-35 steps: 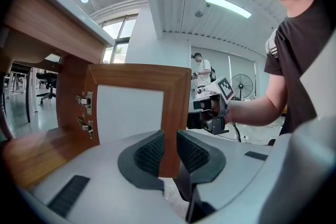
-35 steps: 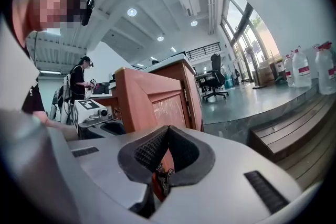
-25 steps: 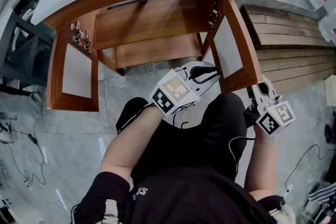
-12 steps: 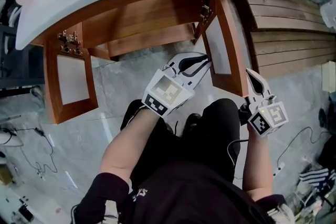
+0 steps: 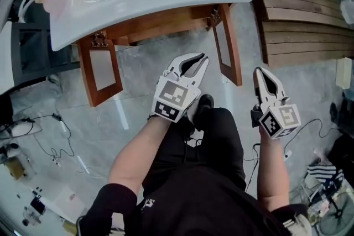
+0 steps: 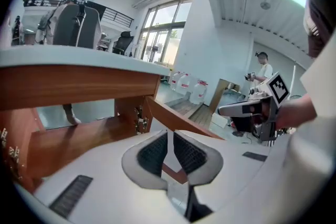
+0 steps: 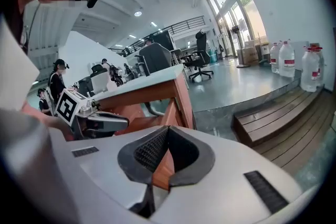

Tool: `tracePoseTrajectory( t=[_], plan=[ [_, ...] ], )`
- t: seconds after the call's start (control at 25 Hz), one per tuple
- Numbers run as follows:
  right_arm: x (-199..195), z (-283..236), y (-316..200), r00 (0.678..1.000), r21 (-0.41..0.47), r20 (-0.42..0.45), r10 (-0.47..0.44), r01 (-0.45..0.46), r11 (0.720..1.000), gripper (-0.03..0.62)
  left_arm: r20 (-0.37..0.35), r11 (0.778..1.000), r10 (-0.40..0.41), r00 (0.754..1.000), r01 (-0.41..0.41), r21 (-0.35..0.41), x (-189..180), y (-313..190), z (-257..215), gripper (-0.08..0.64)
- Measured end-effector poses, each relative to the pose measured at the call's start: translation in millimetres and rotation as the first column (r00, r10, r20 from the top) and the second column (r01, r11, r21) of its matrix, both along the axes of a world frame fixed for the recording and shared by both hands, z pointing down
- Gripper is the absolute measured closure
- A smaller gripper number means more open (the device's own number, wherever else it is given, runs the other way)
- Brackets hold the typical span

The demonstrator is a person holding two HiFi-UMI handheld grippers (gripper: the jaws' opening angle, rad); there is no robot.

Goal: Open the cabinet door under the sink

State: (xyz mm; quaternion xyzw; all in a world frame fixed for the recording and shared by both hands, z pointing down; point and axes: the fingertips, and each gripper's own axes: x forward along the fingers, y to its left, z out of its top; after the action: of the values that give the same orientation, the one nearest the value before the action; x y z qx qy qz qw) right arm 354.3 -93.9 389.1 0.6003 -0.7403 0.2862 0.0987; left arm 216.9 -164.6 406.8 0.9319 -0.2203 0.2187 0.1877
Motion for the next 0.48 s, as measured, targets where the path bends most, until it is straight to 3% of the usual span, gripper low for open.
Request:
tracePoseTrajectory(
  t=[0.28,0.48],
  plan=[
    [-70,-92,-22,0.986,0.015,0.069,-0.152,0.151,0.988,0.578,0.033,0.994,-0.107,0.994,0.108,-0.022,-45,6,-85,0.512],
    [-110,-165,-48,0.973,0.090,0.068,-0.220,0.214,0.973,0.579,0.043,0.984,-0.176,0.983,0.177,-0.015,-79,9,-138,0.512]
  ],
)
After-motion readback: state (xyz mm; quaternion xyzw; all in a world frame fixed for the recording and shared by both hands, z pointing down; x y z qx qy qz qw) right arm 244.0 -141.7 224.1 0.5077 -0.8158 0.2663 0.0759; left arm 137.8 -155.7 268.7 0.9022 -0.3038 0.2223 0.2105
